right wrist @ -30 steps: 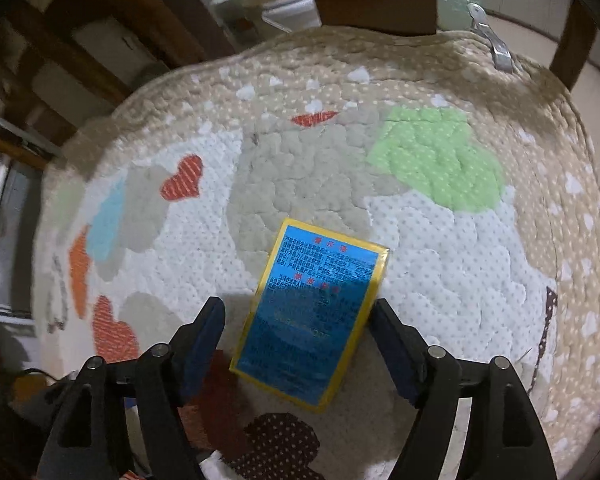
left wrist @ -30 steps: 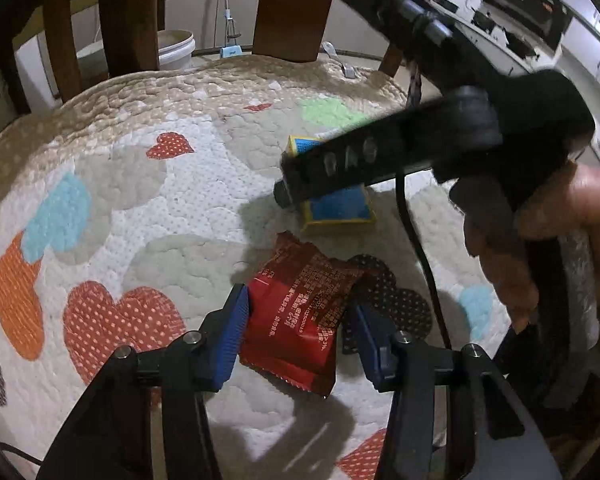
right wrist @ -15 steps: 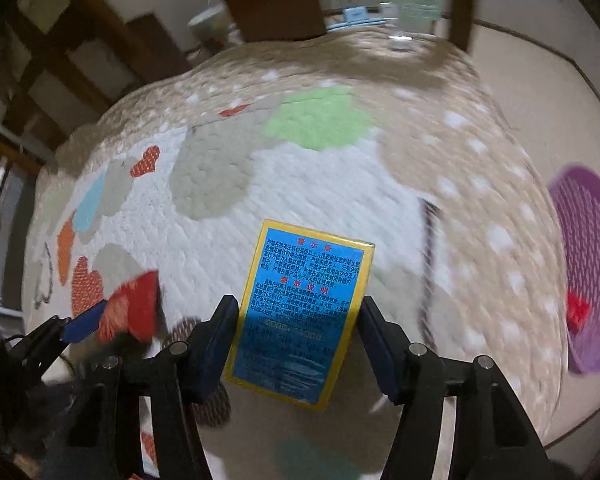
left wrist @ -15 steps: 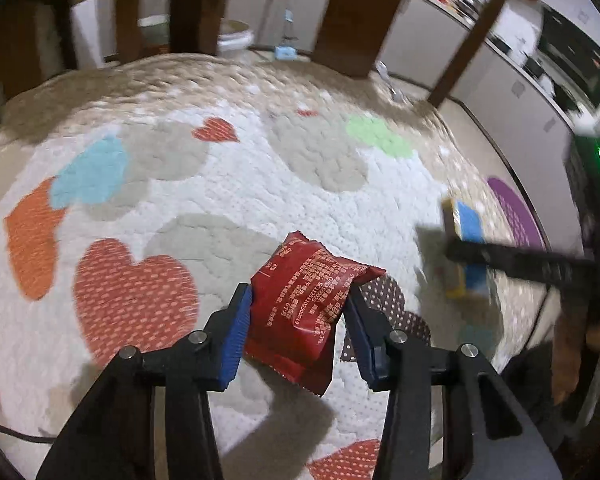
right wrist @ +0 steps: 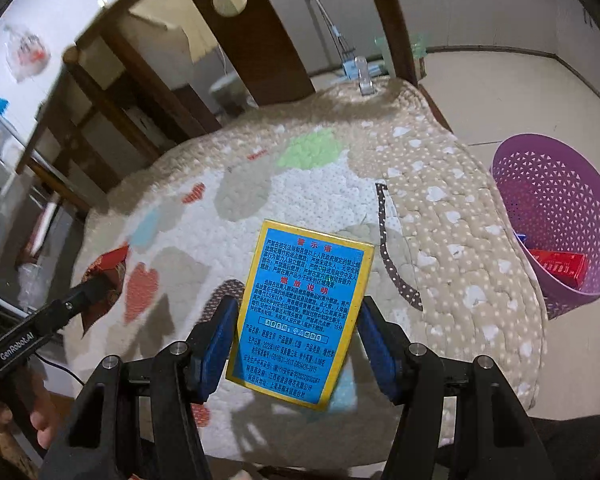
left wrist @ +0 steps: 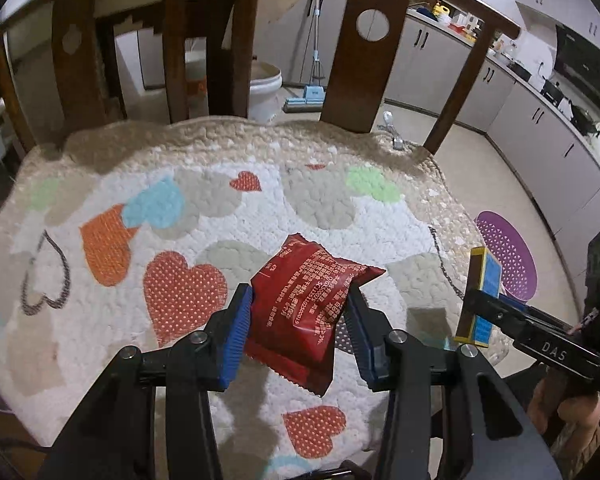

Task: Collect trash
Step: 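Carry the red wrapper and blue-yellow box over the wastebasket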

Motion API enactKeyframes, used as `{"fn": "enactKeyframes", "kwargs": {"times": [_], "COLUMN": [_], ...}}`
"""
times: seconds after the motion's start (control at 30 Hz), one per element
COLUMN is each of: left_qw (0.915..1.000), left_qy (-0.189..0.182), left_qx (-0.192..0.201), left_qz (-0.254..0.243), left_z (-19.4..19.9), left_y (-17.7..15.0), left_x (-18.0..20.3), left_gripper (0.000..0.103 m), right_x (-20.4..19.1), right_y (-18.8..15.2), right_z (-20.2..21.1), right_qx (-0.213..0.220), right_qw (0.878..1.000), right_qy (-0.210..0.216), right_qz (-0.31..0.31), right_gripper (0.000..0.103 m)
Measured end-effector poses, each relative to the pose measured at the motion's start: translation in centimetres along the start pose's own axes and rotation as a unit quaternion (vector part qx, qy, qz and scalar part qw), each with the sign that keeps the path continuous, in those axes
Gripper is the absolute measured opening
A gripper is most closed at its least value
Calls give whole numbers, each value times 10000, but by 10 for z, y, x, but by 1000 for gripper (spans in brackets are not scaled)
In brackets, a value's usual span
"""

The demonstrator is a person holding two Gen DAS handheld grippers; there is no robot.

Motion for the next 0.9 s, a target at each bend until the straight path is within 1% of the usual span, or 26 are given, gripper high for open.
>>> {"fn": "enactKeyframes", "kwargs": {"times": [0.2, 0.33, 0.5, 0.7, 0.9], "left_qw": [9985, 9941, 9929, 9914, 9897], "left_qy": [241, 652, 816, 939, 1021], "left_qx": [344, 529, 390, 320, 289], "left_qz": [-356, -691, -775, -858, -958], "left_z": [28, 31, 26, 23, 22], "left_y": [7, 7, 3, 1, -2], "left_x": [20, 26, 26, 29, 32], "left_gripper": [45, 45, 45, 45, 45], "right_x": [-12, -16, -22, -29, -28], "right_y": [7, 9, 9, 9, 7], "right_z": [29, 43, 53, 61, 64], "right_qx": [437, 635, 834, 1031, 1071], "right_qw": [9990, 9978, 9961, 9933, 9928], "right_qy": [103, 125, 109, 0, 17], "right_qz": [74, 112, 272, 522, 537], "right_gripper": [65, 65, 65, 65, 65]}}
Point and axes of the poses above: each gripper's, at about its wrist camera, not at the fingertips, and z roughly against the way its jaws point, x to its right, y to its top, the point moved 9 cm from there along -z, roughly the way its jaws point, and after that the axes turned 10 degrees about y, right-handed, at the moved point
